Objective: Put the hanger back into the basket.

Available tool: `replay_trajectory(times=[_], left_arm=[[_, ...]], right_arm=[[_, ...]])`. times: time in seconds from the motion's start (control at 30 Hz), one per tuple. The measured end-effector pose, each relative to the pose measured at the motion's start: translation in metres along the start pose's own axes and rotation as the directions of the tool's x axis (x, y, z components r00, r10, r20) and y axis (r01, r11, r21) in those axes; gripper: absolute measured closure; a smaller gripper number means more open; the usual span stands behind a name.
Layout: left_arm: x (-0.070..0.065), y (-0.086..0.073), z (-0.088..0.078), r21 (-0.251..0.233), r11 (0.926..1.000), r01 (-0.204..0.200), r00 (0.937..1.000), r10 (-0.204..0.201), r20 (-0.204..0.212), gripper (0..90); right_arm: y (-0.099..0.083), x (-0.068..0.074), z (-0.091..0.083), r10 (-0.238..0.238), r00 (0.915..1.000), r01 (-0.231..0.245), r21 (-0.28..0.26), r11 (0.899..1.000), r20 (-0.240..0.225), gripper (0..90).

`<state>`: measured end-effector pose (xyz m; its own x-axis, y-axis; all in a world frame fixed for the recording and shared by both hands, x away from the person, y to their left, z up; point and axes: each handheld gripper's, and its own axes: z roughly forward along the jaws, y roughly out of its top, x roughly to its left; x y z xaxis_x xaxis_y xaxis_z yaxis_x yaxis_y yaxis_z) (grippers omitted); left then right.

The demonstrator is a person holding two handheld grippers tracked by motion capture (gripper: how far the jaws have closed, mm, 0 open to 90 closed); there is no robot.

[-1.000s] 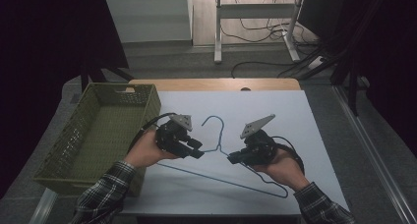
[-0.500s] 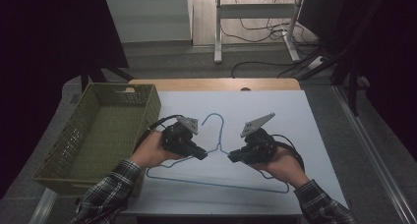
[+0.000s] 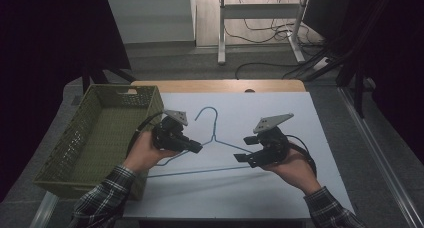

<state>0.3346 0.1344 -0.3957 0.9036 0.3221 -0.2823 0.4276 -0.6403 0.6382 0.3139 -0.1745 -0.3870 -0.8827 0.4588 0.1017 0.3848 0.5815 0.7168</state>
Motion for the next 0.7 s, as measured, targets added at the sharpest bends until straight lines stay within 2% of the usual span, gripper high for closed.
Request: replay_trajectory(times=[0.03, 0.07, 0.2, 0.23, 0.27, 0.3, 0.33, 0.4, 0.47, 0.67, 0.7], left_arm=[[0.002, -0.002, -0.003, -0.008, 0.9998, 0.018, 0.9998, -0.018, 0.007, 87.3], [0.001, -0.003, -0.008, -0.029, 0.9994, 0.017, 0.9996, -0.018, -0.023, 87.3], [0.005, -0.008, -0.020, -0.054, 0.9978, 0.039, 0.9989, -0.040, -0.026, 87.3], [0.006, -0.009, -0.024, -0.070, 0.9967, 0.043, 0.9977, -0.046, -0.049, 87.3], [0.007, -0.010, -0.028, -0.075, 0.9957, 0.054, 0.9973, -0.058, -0.045, 87.3], [0.007, -0.011, -0.034, -0.095, 0.9938, 0.057, 0.9951, -0.064, -0.075, 87.3], [0.007, -0.012, -0.037, -0.105, 0.9920, 0.070, 0.9940, -0.078, -0.076, 87.3], [0.009, -0.015, -0.047, -0.138, 0.9862, 0.092, 0.9872, -0.108, -0.117, 87.3], [0.012, -0.019, -0.056, -0.170, 0.9789, 0.113, 0.9824, -0.136, -0.128, 87.3], [0.016, -0.031, -0.086, -0.215, 0.9655, 0.148, 0.9643, -0.189, -0.185, 87.3], [0.016, -0.034, -0.091, -0.223, 0.9631, 0.151, 0.9590, -0.197, -0.203, 87.2]], right_arm=[[0.000, 0.000, 0.000, 0.000, 1.0000, 0.000, 0.000, 1.000, 0.000, 30.7], [0.000, 0.001, -0.002, 0.001, 1.0000, -0.001, -0.006, 1.000, 0.007, 29.1], [-0.001, 0.003, -0.008, 0.001, 0.9994, 0.000, -0.018, 1.000, 0.034, 25.5], [-0.002, 0.003, -0.009, 0.000, 0.9989, 0.001, -0.021, 1.000, 0.046, 25.2], [-0.002, 0.003, -0.010, 0.001, 0.9986, 0.000, -0.023, 1.000, 0.053, 24.7], [-0.003, 0.003, -0.011, 0.004, 0.9984, -0.002, -0.030, 1.000, 0.057, 24.5], [-0.004, 0.003, -0.013, 0.012, 0.9983, -0.010, -0.035, 0.999, 0.058, 24.3], [-0.007, 0.003, -0.014, 0.015, 0.9980, -0.012, -0.044, 0.999, 0.062, 24.0], [-0.010, 0.002, -0.017, 0.027, 0.9973, -0.023, -0.052, 0.998, 0.069, 23.9], [-0.017, -0.001, -0.019, 0.048, 0.9961, -0.044, -0.060, 0.997, 0.074, 23.5], [-0.019, -0.001, -0.020, 0.055, 0.9958, -0.050, -0.062, 0.997, 0.074, 23.3]])
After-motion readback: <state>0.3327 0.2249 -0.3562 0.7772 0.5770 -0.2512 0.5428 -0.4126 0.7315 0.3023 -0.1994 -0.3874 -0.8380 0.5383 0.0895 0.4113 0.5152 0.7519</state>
